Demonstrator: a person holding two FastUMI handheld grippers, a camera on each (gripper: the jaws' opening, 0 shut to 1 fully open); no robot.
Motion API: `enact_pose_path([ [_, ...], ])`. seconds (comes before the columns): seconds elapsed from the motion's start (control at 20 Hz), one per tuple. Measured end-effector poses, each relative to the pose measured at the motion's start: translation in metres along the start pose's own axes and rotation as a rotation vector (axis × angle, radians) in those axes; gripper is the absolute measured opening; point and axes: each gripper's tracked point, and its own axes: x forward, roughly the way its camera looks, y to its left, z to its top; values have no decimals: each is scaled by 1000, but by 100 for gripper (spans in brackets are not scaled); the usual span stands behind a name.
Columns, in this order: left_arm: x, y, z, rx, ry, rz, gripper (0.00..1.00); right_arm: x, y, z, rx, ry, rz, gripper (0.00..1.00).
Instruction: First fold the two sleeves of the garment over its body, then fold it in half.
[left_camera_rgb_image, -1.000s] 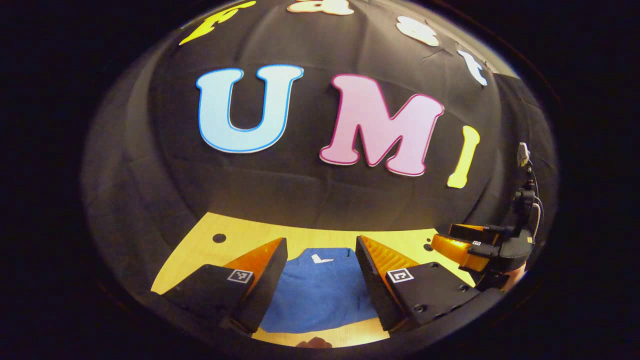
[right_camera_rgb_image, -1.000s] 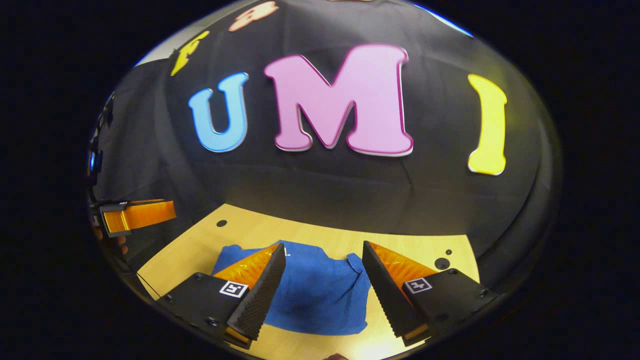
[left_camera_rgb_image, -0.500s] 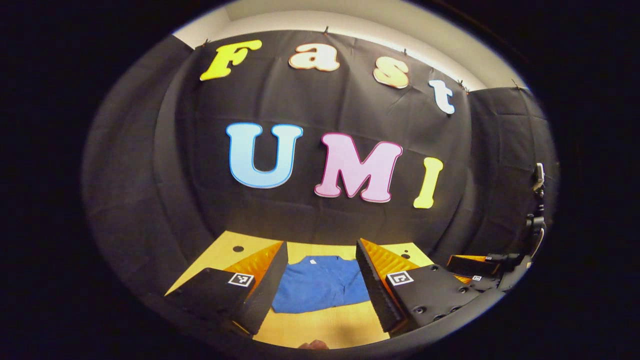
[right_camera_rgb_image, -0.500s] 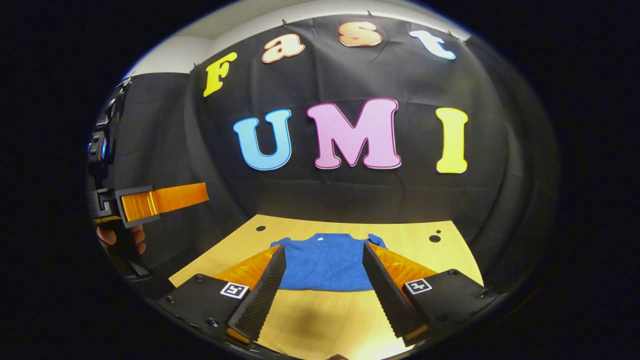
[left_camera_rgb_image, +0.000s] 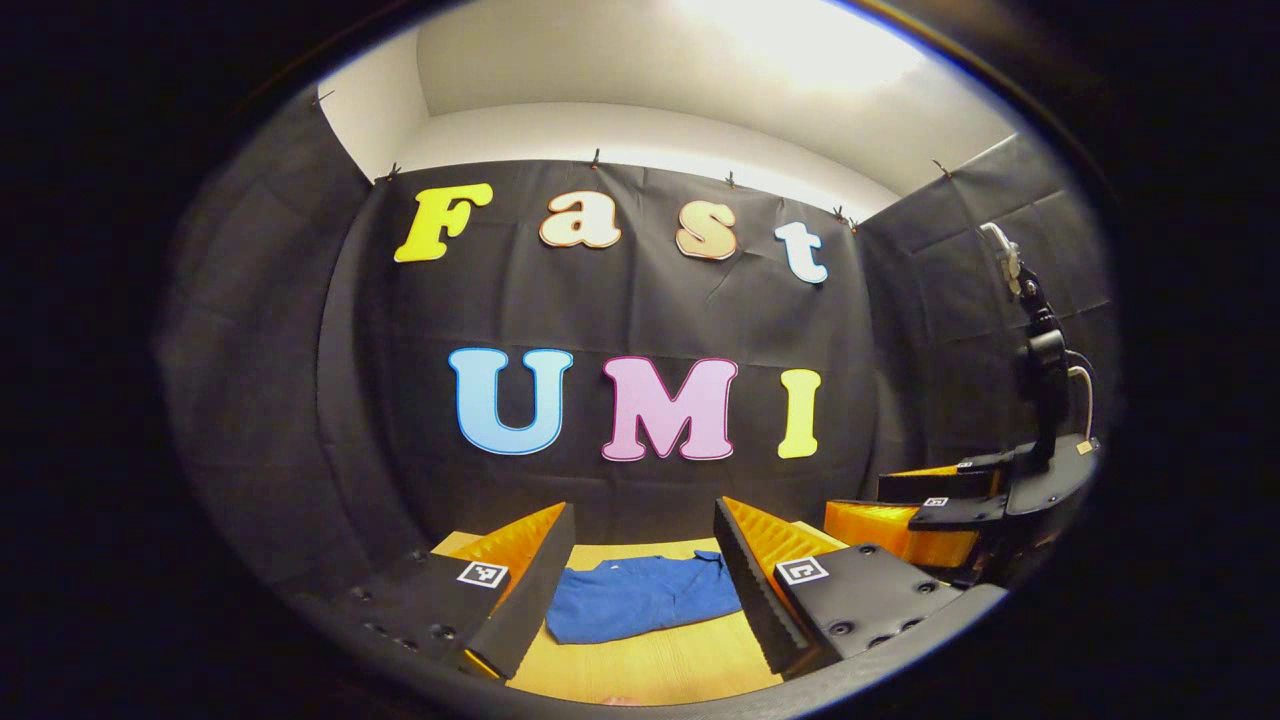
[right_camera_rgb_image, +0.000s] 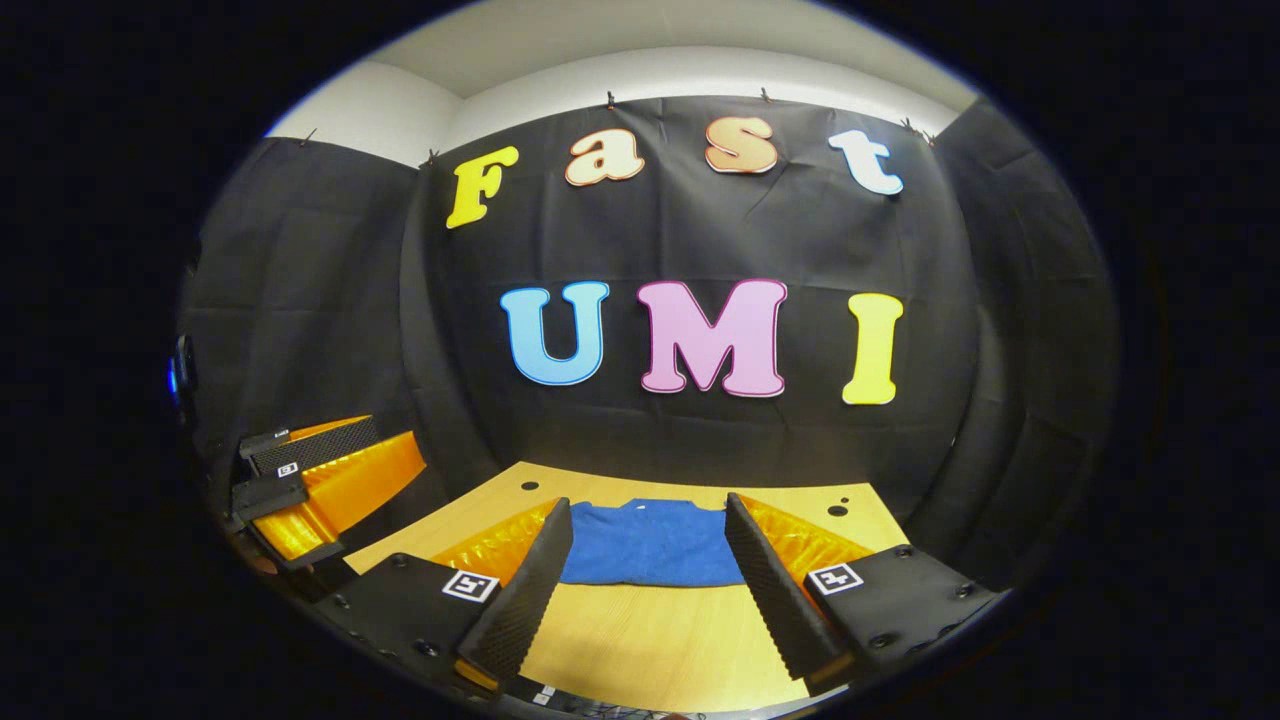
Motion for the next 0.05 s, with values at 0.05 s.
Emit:
enact_pose_path([
  [0.05, -4, 0, 2, 16, 3, 10, 80, -3, 5, 1, -8, -10, -11, 88],
])
